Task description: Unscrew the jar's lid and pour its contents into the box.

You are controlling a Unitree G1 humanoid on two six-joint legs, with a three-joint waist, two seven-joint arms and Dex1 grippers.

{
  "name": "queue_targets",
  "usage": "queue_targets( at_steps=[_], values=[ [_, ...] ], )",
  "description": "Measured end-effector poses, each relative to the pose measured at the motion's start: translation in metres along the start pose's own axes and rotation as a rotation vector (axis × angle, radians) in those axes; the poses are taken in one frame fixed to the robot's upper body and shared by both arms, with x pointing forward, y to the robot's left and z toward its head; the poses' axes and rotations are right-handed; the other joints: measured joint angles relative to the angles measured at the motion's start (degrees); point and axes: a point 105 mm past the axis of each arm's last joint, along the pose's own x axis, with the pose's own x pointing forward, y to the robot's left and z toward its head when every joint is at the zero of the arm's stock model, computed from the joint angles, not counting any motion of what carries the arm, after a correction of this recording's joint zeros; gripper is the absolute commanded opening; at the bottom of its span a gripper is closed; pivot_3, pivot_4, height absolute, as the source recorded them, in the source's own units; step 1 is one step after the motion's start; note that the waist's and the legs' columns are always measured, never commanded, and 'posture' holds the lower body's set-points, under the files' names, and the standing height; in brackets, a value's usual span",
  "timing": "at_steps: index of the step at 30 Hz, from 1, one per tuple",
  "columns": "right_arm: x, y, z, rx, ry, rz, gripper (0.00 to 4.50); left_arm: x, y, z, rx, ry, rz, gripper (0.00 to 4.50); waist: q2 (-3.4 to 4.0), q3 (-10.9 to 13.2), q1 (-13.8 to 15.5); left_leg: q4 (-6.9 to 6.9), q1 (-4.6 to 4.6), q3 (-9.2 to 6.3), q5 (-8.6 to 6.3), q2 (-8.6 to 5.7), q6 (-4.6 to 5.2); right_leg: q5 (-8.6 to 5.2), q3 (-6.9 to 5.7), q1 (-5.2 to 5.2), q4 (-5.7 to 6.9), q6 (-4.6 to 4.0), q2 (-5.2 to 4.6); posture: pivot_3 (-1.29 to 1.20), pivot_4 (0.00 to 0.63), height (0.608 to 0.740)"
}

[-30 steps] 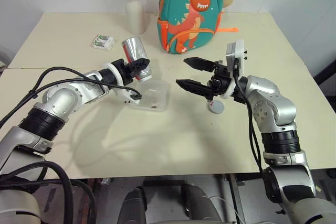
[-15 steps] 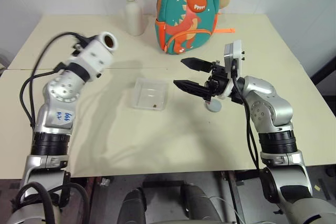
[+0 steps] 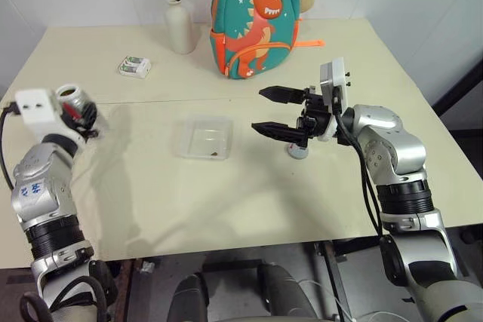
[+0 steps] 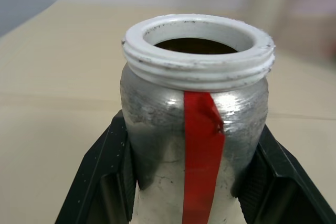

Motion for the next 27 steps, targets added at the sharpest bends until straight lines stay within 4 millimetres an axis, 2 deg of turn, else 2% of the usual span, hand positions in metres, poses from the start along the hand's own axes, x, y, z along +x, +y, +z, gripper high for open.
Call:
queue_targets(
  at_steps=[3,11,13,14,19,22,27],
  values=[
    [0.0,0.0,-0.001,-0.011,0.01,0.002,4.48,-0.002,0.013,-0.01,0.029,-0.032,0.016,2.01,-0.05,0.0,0.1,-0.01,-0.01,0.0,-0.03,0.0,-0.04,0.01,-0.01,0.04,-0.12,0.0,0.0,0.0,0.15,0.74],
    [0.003,0.005,-0.004,-0.038,0.035,0.041,4.48,-0.003,0.019,-0.022,0.07,-0.088,0.012,2.01,-0.14,-0.1,0.3,-0.12,-0.02,0.01,-0.08,0.01,-0.1,0.01,-0.03,0.06,-0.26,-0.01,-0.01,0.0,0.15,0.74],
    [0.003,0.005,-0.003,-0.05,0.032,0.044,4.5,-0.005,0.02,-0.023,0.082,-0.093,0.009,2.73,-0.14,-0.1,0.2,-0.14,-0.01,0.03,-0.08,0.02,-0.11,0.01,-0.03,0.05,-0.27,-0.01,-0.01,0.0,0.15,0.74],
    [0.003,0.005,-0.003,-0.058,0.032,0.045,4.5,-0.007,0.022,-0.024,0.097,-0.09,0.009,2.89,-0.14,-0.1,0.0,-0.16,0.01,0.05,-0.09,0.04,-0.12,0.0,-0.02,0.05,-0.27,-0.02,-0.01,0.0,0.15,0.74],
    [0.003,0.006,-0.002,-0.075,0.03,0.051,4.5,-0.017,0.03,-0.043,0.13,-0.021,0.01,4.45,-0.14,-0.1,0.0,-0.21,0.03,0.07,-0.09,0.06,-0.12,-0.02,-0.04,0.01,-0.27,-0.07,-0.01,0.0,0.15,0.74],
    [0.003,0.007,-0.003,-0.077,0.031,0.057,4.5,-0.025,0.031,-0.047,0.167,0.005,-0.003,4.49,-0.16,-0.1,0.0,-0.23,0.0,0.08,-0.12,0.07,-0.15,-0.02,-0.04,0.01,-0.33,-0.07,-0.02,0.0,0.15,0.74],
    [0.002,0.007,-0.004,-0.077,0.038,0.058,4.5,-0.045,0.03,-0.038,0.267,0.018,-0.036,4.49,-0.19,-0.1,0.0,-0.49,0.02,0.1,-0.12,0.1,-0.16,-0.05,-0.05,0.0,-0.52,-0.12,-0.02,0.0,0.15,0.74]
  ],
)
